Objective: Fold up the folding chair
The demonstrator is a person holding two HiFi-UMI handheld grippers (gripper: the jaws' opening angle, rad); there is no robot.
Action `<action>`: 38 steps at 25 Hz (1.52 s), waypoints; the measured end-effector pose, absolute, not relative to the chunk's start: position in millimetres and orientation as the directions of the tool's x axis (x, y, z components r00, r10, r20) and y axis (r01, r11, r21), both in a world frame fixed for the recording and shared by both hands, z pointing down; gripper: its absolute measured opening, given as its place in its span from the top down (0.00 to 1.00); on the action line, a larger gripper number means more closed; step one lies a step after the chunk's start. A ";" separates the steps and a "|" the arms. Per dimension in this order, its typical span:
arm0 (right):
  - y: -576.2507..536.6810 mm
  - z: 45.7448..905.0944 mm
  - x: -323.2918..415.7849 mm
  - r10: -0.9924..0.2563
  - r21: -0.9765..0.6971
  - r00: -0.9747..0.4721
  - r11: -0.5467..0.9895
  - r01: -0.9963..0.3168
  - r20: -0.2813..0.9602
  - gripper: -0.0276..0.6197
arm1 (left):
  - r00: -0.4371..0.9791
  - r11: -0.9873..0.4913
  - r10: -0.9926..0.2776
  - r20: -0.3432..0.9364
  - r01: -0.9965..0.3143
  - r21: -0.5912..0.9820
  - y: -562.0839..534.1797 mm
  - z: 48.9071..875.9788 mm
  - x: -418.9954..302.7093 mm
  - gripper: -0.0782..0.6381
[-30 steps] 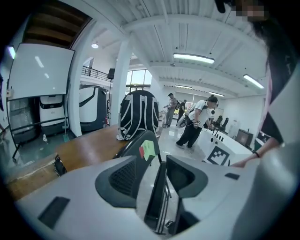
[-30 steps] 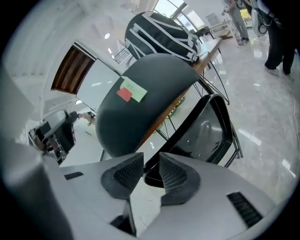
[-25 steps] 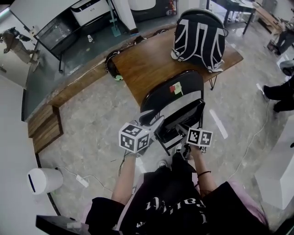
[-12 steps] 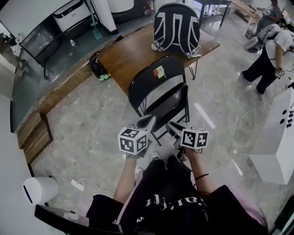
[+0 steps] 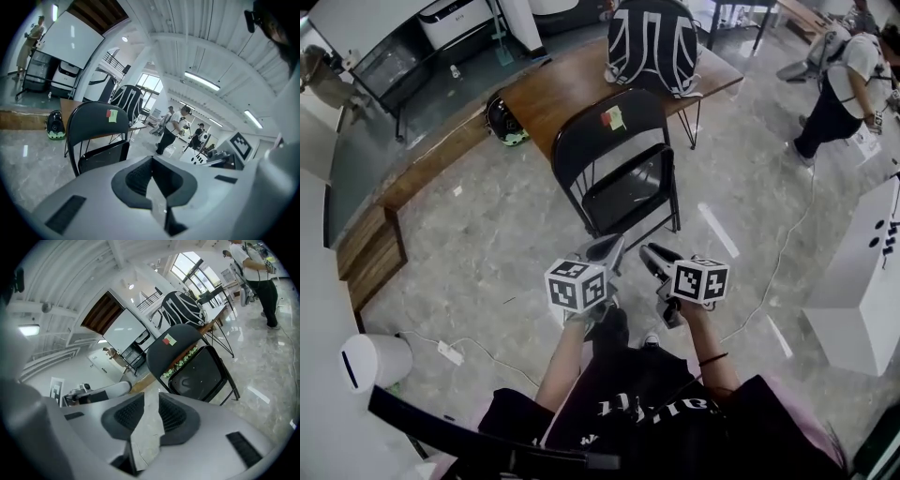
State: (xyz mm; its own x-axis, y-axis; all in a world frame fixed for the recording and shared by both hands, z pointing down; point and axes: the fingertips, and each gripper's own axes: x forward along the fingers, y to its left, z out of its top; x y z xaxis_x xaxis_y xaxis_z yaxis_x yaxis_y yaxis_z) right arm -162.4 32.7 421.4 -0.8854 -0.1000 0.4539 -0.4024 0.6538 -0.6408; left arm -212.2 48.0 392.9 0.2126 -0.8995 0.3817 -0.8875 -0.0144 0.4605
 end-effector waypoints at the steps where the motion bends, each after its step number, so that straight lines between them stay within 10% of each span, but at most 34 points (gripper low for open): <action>1: 39.5 418.9 -149.9 -0.096 -0.636 -0.887 0.662 -0.396 0.452 0.80 | 0.207 -0.007 -0.899 0.387 -0.889 0.459 55.6 392.4 -198.5 0.89; 15: 123.0 403.8 -37.9 -0.015 -0.671 -0.920 0.680 -0.297 0.392 0.85 | 0.144 0.095 -0.898 0.415 -0.859 0.503 156.8 401.7 -63.8 0.89; 38: 268.4 387.7 -88.2 -0.114 -0.671 -0.924 0.655 -0.347 0.366 0.93 | 0.239 -0.017 -0.886 0.397 -0.873 0.488 299.6 388.5 -109.7 0.89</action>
